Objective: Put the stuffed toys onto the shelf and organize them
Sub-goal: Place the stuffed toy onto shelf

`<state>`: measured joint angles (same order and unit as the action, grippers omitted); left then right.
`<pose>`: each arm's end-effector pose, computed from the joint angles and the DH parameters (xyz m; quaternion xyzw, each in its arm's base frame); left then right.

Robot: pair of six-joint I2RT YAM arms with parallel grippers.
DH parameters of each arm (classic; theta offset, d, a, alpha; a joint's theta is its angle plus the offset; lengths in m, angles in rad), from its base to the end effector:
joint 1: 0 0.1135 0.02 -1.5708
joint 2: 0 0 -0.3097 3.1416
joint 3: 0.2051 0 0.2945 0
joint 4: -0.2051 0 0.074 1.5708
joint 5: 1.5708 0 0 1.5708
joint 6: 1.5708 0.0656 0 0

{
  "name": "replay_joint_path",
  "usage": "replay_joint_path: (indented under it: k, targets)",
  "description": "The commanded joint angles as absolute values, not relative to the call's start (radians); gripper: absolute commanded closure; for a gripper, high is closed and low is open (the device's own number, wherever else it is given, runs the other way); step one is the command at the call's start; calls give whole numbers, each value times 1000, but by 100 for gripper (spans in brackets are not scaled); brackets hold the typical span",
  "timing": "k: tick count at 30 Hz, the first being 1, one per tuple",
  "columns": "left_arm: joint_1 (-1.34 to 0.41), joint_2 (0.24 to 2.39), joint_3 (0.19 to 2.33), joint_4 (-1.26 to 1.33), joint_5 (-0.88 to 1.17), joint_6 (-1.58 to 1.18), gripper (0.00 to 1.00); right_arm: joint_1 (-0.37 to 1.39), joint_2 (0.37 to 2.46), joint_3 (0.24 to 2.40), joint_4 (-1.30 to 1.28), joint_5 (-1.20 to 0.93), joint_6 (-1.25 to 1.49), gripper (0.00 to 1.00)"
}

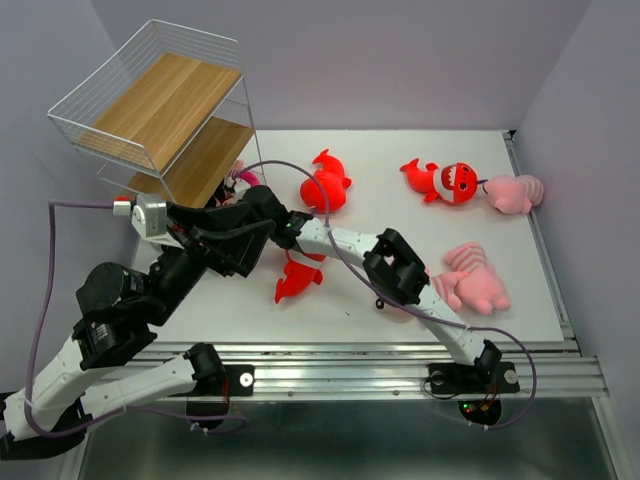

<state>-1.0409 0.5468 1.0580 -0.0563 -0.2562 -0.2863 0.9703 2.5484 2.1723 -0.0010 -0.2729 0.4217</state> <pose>0.0654 -0.0788 0.5283 0.0927 0.5281 -0.4650 0.7045 0.3779 0.5830 0.1860 -0.2956 0.7681 0.4433 0.3552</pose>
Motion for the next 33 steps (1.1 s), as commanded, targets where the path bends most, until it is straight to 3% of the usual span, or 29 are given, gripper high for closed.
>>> replay_joint_path:
  k: [1,11,15,20,23,27,33]
  targets:
    - [-1040,543,1058,-29,-271,-287,14,980,2422,2151,20,-270,377,20]
    - [-1040,540,1074,-66,-288,-304,15,980,2315,2063,31,-339,307,6]
    - [-1042,549,1103,-100,-298,-318,14,960,2223,1946,23,-509,182,0]
    - [-1042,557,1143,-153,-321,-330,11,871,2048,1732,-26,-759,37,0]
    - [-1042,543,1138,-141,-330,-337,9,803,1932,1652,-244,-880,-131,0]
    - [-1040,540,1121,-137,-331,-356,7,743,1794,1605,-532,-865,-352,0]
    - [-1040,612,1094,-161,-311,-420,7,579,1536,1427,-641,-819,-423,0]
